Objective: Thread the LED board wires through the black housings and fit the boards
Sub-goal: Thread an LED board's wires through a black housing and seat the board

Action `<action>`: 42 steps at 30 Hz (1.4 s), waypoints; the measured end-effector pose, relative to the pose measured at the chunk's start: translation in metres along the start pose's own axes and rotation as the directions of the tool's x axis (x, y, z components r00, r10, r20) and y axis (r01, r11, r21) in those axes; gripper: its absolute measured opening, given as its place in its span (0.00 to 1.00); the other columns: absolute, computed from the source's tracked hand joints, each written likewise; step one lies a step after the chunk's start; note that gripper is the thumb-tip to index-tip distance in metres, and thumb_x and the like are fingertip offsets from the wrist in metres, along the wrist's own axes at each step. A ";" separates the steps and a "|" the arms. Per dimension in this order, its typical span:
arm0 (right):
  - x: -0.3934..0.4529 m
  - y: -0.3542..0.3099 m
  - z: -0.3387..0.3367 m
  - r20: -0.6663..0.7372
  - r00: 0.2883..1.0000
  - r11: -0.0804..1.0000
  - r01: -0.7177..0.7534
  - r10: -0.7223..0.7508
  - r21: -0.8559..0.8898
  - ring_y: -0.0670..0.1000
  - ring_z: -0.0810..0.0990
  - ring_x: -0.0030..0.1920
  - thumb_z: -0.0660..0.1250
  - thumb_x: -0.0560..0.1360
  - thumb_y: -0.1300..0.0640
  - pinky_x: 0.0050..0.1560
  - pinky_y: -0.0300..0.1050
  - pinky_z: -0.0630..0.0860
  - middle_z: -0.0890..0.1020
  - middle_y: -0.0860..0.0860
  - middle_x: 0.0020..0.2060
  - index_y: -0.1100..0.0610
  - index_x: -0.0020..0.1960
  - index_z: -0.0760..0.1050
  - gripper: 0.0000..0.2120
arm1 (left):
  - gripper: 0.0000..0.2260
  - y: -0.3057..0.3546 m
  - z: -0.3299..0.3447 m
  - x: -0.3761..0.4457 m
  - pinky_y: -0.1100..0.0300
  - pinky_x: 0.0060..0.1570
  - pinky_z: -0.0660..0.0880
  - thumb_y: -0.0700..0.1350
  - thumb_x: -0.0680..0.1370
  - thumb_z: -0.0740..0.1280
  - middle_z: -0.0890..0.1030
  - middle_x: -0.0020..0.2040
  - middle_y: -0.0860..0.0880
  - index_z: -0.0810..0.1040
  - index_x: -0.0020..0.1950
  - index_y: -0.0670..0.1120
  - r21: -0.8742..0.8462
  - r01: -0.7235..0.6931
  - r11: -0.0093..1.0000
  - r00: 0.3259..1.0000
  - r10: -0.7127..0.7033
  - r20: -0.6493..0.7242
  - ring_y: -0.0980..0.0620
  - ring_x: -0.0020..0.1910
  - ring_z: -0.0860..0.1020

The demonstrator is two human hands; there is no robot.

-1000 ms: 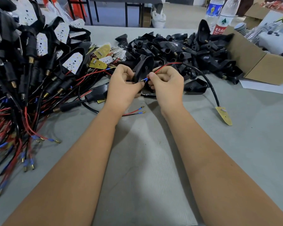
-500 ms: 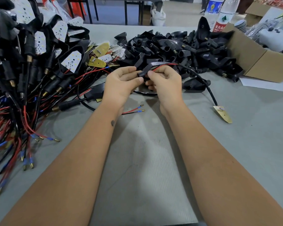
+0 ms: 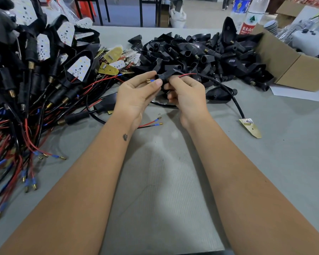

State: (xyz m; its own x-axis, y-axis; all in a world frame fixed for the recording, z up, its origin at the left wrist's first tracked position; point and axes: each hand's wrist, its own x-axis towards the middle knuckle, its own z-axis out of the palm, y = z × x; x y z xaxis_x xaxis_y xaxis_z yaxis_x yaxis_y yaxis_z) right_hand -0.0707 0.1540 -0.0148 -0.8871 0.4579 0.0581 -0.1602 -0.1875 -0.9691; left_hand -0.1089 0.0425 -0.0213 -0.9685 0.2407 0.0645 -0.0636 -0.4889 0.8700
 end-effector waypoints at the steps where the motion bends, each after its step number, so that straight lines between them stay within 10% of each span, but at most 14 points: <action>1: 0.000 0.000 0.000 -0.003 1.000 1.000 0.006 -0.006 0.007 0.46 0.72 0.26 0.65 0.76 0.65 0.29 0.37 0.71 0.81 0.50 0.30 0.59 0.38 0.77 0.09 | 0.10 0.000 0.000 0.000 0.67 0.45 0.79 0.29 0.75 0.67 0.85 0.36 0.49 0.79 0.51 0.41 -0.003 0.003 1.000 1.000 -0.003 0.004 0.57 0.39 0.83; 9: 0.000 -0.001 -0.001 0.187 0.982 0.979 -0.069 0.033 0.190 0.47 0.74 0.28 0.67 0.77 0.63 0.32 0.38 0.71 0.83 0.52 0.33 0.58 0.44 0.78 0.04 | 0.05 0.004 -0.003 0.001 0.69 0.43 0.78 0.33 0.79 0.64 0.84 0.39 0.48 0.79 0.51 0.39 -0.255 0.050 0.966 0.999 -0.052 -0.004 0.57 0.39 0.83; 13: 0.000 -0.001 -0.002 0.253 0.967 0.977 -0.094 0.043 0.191 0.45 0.74 0.28 0.67 0.77 0.62 0.34 0.37 0.71 0.82 0.50 0.30 0.58 0.46 0.79 0.03 | 0.07 0.002 -0.001 0.000 0.61 0.49 0.78 0.42 0.82 0.63 0.80 0.44 0.48 0.78 0.57 0.43 -0.102 0.057 0.993 0.996 -0.050 0.073 0.55 0.41 0.78; 18: 0.001 -0.002 -0.004 0.229 0.970 0.970 -0.128 0.079 0.206 0.45 0.74 0.28 0.66 0.77 0.61 0.33 0.36 0.70 0.79 0.49 0.28 0.56 0.44 0.78 0.05 | 0.07 0.003 -0.005 0.001 0.54 0.59 0.77 0.43 0.82 0.64 0.81 0.54 0.49 0.81 0.53 0.50 0.021 -0.005 1.000 0.998 0.003 0.061 0.49 0.56 0.78; 25: 0.008 -0.003 -0.018 0.087 0.977 0.813 -0.212 0.196 0.542 0.45 0.76 0.28 0.61 0.80 0.56 0.32 0.36 0.74 0.80 0.49 0.28 0.57 0.45 0.78 0.09 | 0.07 0.003 -0.009 0.004 0.46 0.54 0.80 0.46 0.84 0.58 0.85 0.49 0.49 0.74 0.51 0.48 -0.175 -0.047 0.983 0.994 0.028 -0.107 0.41 0.53 0.83; 36: 0.005 0.006 -0.005 0.061 0.998 0.999 0.031 -0.029 -0.035 0.45 0.73 0.30 0.65 0.80 0.58 0.33 0.36 0.72 0.78 0.50 0.32 0.59 0.43 0.81 0.09 | 0.11 -0.002 -0.002 0.005 0.61 0.56 0.78 0.45 0.84 0.58 0.84 0.52 0.49 0.80 0.54 0.46 0.066 0.107 0.992 0.994 -0.107 -0.004 0.53 0.55 0.81; 42: 0.004 0.006 -0.003 0.077 0.996 0.997 0.043 -0.038 -0.066 0.45 0.73 0.28 0.67 0.78 0.58 0.30 0.35 0.71 0.78 0.50 0.31 0.57 0.43 0.80 0.06 | 0.15 -0.003 -0.001 0.004 0.62 0.53 0.79 0.47 0.86 0.52 0.83 0.52 0.47 0.79 0.54 0.47 0.129 0.050 0.990 0.998 -0.045 -0.040 0.54 0.50 0.82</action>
State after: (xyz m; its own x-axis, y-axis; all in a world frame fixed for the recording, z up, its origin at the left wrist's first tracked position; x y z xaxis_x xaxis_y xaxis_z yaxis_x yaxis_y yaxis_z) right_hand -0.0740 0.1574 -0.0210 -0.9110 0.3967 0.1126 -0.1690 -0.1099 -0.9795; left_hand -0.1123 0.0443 -0.0238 -0.9735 0.2286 0.0052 -0.0804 -0.3636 0.9281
